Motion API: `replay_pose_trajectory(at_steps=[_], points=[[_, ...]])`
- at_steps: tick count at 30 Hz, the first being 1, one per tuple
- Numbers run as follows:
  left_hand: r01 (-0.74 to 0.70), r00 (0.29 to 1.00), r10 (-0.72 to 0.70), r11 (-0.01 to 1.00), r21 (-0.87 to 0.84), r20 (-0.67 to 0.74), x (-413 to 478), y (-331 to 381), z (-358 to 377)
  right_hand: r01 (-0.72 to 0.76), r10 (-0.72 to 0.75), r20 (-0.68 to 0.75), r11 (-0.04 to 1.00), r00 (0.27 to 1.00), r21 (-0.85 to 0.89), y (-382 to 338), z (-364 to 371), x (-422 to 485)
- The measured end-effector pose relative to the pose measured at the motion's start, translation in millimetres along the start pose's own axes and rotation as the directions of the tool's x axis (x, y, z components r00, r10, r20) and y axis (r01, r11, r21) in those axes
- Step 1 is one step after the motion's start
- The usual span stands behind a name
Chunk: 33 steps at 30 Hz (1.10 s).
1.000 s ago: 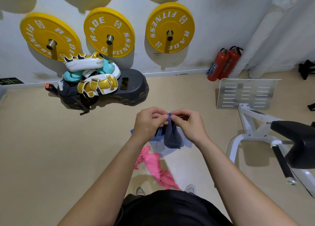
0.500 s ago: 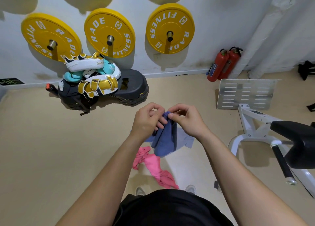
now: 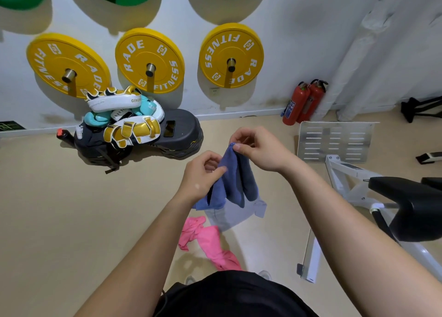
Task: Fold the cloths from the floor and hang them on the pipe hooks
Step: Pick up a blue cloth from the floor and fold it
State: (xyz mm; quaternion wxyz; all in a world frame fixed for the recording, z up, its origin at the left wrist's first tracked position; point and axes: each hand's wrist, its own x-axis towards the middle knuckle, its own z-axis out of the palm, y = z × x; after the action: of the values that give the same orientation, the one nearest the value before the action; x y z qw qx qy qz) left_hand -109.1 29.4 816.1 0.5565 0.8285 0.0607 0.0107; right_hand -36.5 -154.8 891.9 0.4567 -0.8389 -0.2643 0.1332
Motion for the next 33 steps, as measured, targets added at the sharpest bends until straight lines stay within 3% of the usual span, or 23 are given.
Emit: replay_pose_trajectory(at_steps=[9,19,23,26,29,33], points=[[0.108,0.986,-0.130,0.974,0.201,0.103,-10,-41,-6,-0.048,0.032,-0.244,0.997,0.969,-0.061,-14,-36,13],[0.159,0.987,-0.157,0.935,0.317,-0.031,-14,-62,-56,-0.159,0.139,-0.371,0.987,0.918,-0.022,20,-54,15],[0.183,0.982,-0.162,0.937,0.298,-0.093,-11,-53,-70,-0.201,0.167,-0.395,0.979,0.903,-0.046,33,-53,15],[0.173,0.966,-0.138,0.973,0.152,-0.218,-5,-36,-83,-0.252,0.210,-0.413,0.967,0.886,-0.047,47,-52,15],[0.114,0.933,-0.121,0.993,-0.042,-0.340,3,-15,-94,-0.373,0.364,-0.388,0.926,0.847,0.057,72,-40,8],[0.115,0.894,-0.095,0.993,0.017,-0.438,14,-4,-99,-0.373,0.446,-0.348,0.891,0.825,0.259,80,-22,-1]])
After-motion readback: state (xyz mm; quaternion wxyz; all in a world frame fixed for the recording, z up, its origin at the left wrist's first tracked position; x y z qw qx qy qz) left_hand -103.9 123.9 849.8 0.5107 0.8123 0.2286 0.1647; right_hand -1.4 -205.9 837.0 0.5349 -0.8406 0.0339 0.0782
